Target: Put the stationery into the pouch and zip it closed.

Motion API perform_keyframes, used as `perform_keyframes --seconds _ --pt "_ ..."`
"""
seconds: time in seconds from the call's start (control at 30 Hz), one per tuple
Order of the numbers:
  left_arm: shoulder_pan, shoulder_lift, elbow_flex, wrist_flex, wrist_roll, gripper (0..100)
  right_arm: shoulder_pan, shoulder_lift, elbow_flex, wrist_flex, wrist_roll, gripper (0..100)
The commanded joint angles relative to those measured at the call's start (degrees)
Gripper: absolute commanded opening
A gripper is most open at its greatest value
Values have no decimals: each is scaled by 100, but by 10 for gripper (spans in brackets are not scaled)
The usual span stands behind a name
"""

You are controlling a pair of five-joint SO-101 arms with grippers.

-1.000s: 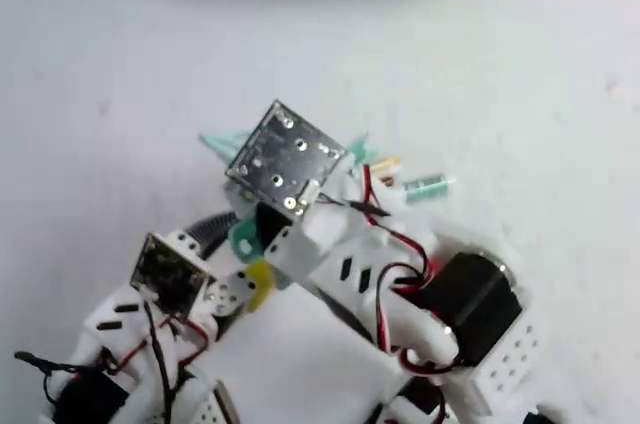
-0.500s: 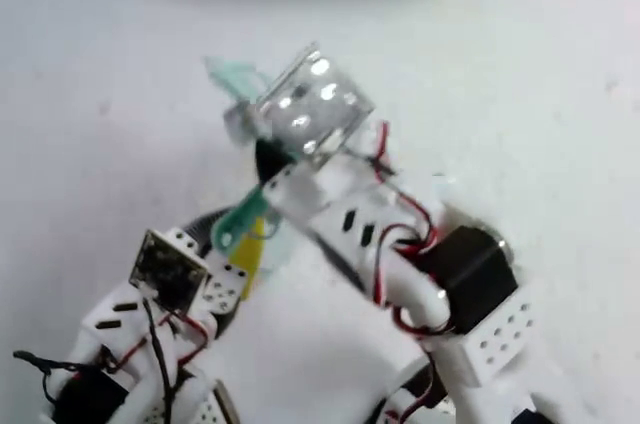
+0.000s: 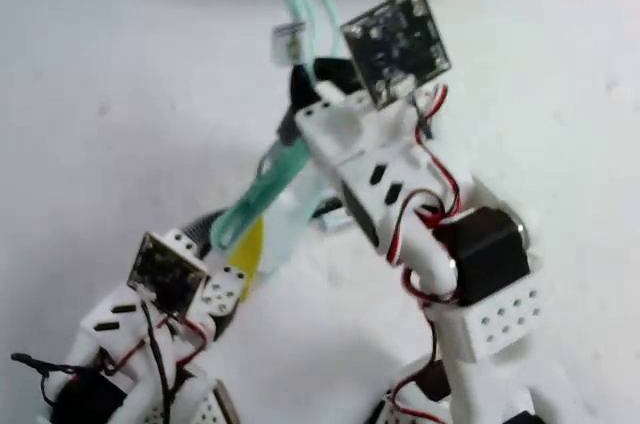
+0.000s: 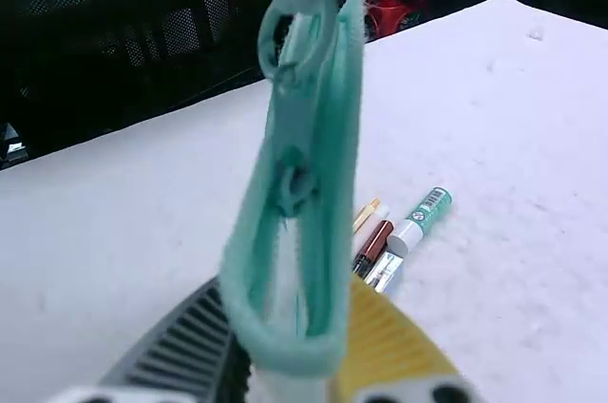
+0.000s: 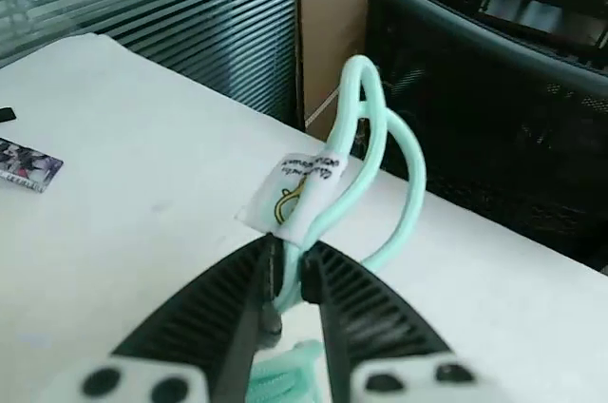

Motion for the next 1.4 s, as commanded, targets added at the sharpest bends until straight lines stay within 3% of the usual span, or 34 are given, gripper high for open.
perform_keyframes --seconds 0.0,0.63,1.2,1.27,1.37 --pt "-48 -31 -255 88 53 22 382 180 -88 -66 -18 16" --pt "-92 -31 -211 123 53 22 1420 497 -105 -549 -35 16" --pt "-101 -31 -211 123 53 22 1429 497 -88 -453 -53 19" --pt "-101 -31 -211 123 53 22 1402 444 -114 -145 -53 62" --pt "-101 -31 -211 123 53 22 1226 365 -123 479 -35 232"
